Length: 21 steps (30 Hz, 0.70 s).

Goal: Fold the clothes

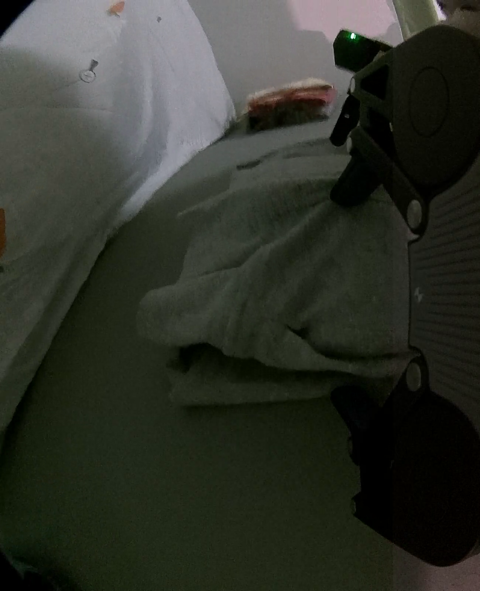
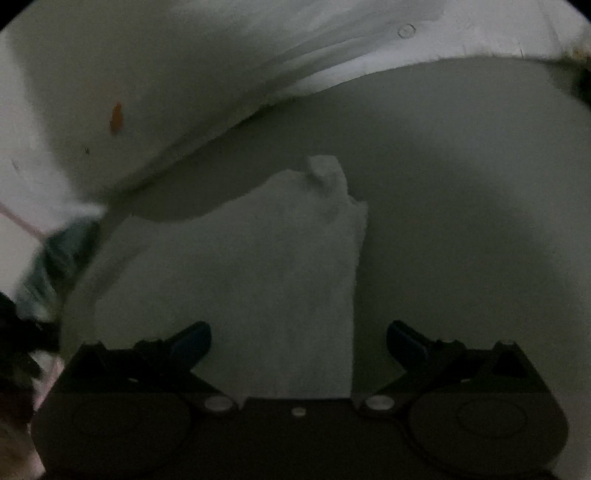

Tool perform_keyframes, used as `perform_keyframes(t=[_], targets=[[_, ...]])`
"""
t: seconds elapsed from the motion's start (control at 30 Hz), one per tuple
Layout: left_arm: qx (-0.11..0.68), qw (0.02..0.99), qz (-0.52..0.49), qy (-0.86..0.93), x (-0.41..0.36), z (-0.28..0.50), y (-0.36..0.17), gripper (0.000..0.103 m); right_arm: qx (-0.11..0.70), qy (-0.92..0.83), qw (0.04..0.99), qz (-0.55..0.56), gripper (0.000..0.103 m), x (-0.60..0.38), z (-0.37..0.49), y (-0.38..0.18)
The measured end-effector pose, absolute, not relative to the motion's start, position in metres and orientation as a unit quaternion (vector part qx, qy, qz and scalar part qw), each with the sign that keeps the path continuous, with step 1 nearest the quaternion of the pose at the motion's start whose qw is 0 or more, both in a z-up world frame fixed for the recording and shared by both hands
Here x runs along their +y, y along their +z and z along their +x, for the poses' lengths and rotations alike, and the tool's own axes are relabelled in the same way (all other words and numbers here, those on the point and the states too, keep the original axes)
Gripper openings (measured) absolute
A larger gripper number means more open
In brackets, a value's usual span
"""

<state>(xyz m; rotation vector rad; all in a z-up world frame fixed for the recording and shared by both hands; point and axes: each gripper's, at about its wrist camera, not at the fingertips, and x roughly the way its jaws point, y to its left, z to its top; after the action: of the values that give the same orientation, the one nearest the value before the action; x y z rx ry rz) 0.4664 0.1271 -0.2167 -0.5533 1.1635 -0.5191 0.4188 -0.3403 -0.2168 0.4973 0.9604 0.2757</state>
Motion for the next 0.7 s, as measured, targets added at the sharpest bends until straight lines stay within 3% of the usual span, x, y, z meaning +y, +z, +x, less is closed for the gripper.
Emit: perform_keyframes(t=[0.1, 0.4, 0.57, 0.7], targets=[[0.539, 0.763, -0.261, -0.244, 0.132, 0.468, -0.218, 0.103, 0.446, 0.165, 0.82, 0.318, 0.103, -0.357, 0.426, -0.225], [0.544, 0.748, -0.283, -0.254, 0.151, 0.472, -0.223, 0.103, 0.459, 0.227, 0.785, 0.349, 0.103, -0.364, 0.447, -0.233], [0.543, 0.759, -0.236, -0.272, 0.131, 0.478, -0.217, 0.103, 0.459, 0.245, 0.762, 0.386, 0.103, -0.364, 0.455, -0.24], [0.541, 0.741, -0.269, -0.294, 0.128, 0.484, -0.222, 0.103, 0.458, 0.259, 0.742, 0.416, 0.103, -0.365, 0.461, -0.246]])
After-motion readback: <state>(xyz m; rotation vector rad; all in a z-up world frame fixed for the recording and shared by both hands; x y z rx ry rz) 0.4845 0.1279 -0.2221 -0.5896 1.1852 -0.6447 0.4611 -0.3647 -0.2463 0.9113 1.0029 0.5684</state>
